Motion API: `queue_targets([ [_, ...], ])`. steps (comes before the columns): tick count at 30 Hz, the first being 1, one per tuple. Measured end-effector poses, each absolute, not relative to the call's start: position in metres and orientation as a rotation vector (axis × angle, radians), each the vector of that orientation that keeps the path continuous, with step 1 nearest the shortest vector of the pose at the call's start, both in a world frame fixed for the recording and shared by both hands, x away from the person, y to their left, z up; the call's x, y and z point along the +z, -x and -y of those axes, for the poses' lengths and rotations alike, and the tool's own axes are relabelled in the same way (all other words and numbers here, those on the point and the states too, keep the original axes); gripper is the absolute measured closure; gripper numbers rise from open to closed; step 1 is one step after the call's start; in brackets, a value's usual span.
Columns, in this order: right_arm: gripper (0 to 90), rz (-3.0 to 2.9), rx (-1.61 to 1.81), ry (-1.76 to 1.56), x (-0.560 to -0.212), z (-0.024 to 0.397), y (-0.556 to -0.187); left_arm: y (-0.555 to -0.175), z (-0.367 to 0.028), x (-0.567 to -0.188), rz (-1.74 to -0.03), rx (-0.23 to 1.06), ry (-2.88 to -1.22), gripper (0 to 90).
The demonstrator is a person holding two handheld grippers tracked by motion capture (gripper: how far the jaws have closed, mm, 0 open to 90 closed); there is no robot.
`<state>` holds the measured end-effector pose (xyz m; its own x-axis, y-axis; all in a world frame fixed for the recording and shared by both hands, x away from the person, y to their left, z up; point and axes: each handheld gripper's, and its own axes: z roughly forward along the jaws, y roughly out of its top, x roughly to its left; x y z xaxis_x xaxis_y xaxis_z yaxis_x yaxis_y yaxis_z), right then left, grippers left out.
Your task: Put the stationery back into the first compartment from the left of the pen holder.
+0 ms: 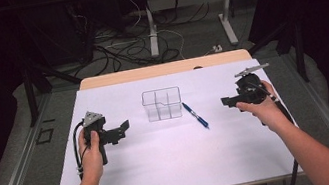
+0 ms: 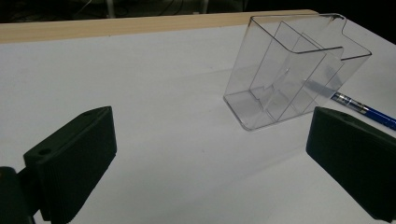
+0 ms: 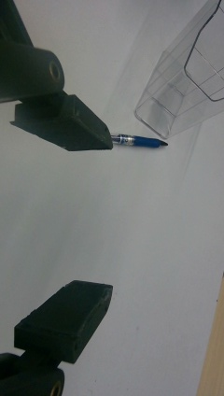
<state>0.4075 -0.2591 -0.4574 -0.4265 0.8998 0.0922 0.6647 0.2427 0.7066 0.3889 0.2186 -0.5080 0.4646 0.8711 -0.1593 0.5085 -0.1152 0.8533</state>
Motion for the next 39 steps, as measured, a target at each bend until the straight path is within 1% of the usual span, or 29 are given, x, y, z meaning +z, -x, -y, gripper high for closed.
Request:
queue_targets([
  [8,25.6,-2.242,0.907,-1.48,-0.458,0.243,-0.43,-0.389,-0.218,-0.508,-1.175,0.478,-1.778,1.6],
  [16,30.7,-2.292,0.855,-1.483,-0.46,0.221,-0.447,-0.39,-0.217,-0.509,-1.176,0.481,-1.776,1.9],
  [21,38.5,-2.332,0.838,-1.48,-0.465,0.208,-0.458,-0.39,-0.218,-0.51,-1.178,0.481,-1.778,1.9],
  [26,43.2,-2.37,0.786,-1.475,-0.472,0.197,-0.468,-0.391,-0.219,-0.51,-1.176,0.483,-1.786,1.9],
  [29,44.2,-2.373,0.81,-1.462,-0.476,0.189,-0.472,-0.391,-0.22,-0.51,-1.179,0.481,-1.788,2.0],
  [36,47.7,-2.436,0.711,-1.41,-0.481,0.173,-0.479,-0.392,-0.221,-0.511,-1.185,0.481,-1.781,2.3],
  [38,48.3,-2.428,0.769,-1.384,-0.487,0.169,-0.48,-0.392,-0.221,-0.511,-1.188,0.479,-1.782,2.3],
  [39,48.8,-2.453,0.698,-1.395,-0.485,0.167,-0.48,-0.392,-0.221,-0.511,-1.188,0.478,-1.781,2.4],
])
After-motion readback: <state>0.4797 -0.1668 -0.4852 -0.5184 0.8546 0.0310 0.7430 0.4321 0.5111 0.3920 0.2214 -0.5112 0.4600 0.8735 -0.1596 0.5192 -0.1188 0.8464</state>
